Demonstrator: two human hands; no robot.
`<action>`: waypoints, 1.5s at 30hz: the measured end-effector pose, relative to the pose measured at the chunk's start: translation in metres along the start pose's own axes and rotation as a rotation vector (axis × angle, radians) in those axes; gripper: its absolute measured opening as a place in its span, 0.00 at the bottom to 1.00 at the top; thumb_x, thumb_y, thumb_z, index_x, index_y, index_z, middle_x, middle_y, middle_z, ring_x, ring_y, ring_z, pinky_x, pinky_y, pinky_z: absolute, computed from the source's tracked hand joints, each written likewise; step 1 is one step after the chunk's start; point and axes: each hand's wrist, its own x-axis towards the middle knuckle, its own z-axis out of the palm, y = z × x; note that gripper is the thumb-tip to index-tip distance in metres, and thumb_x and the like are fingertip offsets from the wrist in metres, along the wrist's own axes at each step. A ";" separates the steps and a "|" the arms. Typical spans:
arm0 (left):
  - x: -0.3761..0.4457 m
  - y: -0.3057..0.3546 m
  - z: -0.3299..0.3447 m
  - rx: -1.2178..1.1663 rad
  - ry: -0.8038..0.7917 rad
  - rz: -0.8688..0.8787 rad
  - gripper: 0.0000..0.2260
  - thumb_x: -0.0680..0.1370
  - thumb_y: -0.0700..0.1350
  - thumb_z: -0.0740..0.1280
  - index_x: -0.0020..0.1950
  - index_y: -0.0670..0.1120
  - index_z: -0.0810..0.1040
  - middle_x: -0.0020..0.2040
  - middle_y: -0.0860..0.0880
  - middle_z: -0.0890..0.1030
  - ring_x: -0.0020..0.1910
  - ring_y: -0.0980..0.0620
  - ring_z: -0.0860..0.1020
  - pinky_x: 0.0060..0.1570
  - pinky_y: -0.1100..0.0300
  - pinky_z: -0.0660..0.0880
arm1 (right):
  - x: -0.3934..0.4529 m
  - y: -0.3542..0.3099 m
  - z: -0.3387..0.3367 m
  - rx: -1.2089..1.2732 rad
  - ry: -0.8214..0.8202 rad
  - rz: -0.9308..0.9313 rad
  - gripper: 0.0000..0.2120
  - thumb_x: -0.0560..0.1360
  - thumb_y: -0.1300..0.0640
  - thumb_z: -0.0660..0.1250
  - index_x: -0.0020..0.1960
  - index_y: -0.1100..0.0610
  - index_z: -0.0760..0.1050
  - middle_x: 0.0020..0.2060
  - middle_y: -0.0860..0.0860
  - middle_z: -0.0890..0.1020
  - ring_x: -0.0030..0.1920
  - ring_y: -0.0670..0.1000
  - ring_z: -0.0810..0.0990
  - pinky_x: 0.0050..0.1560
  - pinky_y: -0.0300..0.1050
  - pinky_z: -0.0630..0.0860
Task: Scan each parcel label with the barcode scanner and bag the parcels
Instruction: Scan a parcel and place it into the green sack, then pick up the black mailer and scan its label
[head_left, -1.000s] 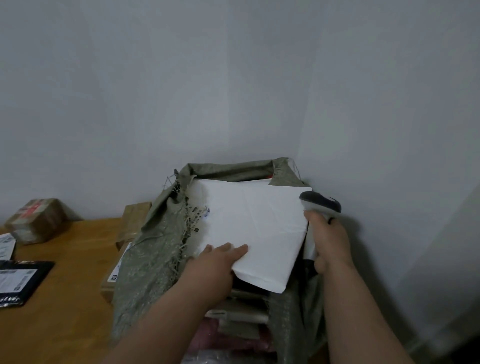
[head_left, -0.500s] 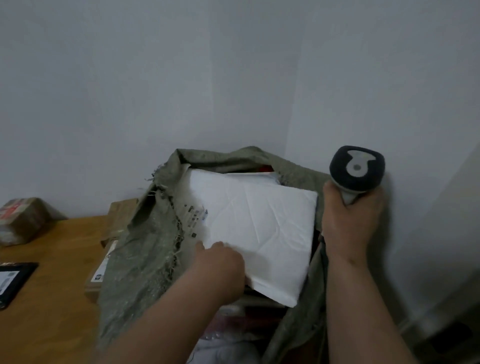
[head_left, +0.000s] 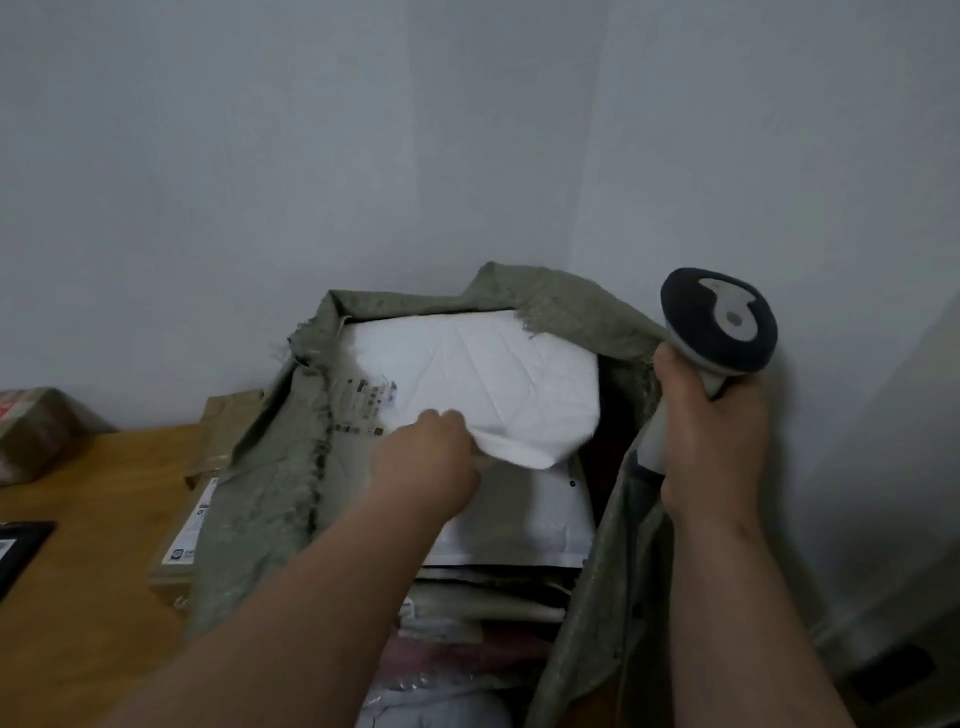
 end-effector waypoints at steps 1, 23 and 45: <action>0.001 0.007 0.007 -0.049 0.055 0.022 0.05 0.79 0.46 0.60 0.53 0.48 0.68 0.52 0.47 0.74 0.44 0.43 0.77 0.36 0.55 0.64 | 0.000 0.002 0.001 -0.029 -0.030 0.023 0.10 0.66 0.42 0.73 0.48 0.36 0.80 0.46 0.34 0.85 0.49 0.37 0.83 0.53 0.43 0.78; -0.033 -0.081 0.048 0.024 -0.157 -0.022 0.26 0.83 0.51 0.56 0.78 0.66 0.50 0.82 0.50 0.42 0.80 0.42 0.45 0.73 0.31 0.48 | -0.058 0.002 -0.008 -0.192 -0.319 0.496 0.12 0.75 0.52 0.72 0.57 0.55 0.78 0.49 0.56 0.86 0.40 0.55 0.87 0.40 0.49 0.84; -0.239 -0.349 0.010 -0.752 -0.035 -0.321 0.19 0.81 0.53 0.65 0.72 0.56 0.72 0.74 0.49 0.69 0.69 0.47 0.71 0.65 0.51 0.71 | -0.358 -0.037 0.218 -0.079 -0.679 0.535 0.09 0.75 0.53 0.73 0.52 0.56 0.79 0.35 0.53 0.85 0.33 0.52 0.84 0.32 0.45 0.79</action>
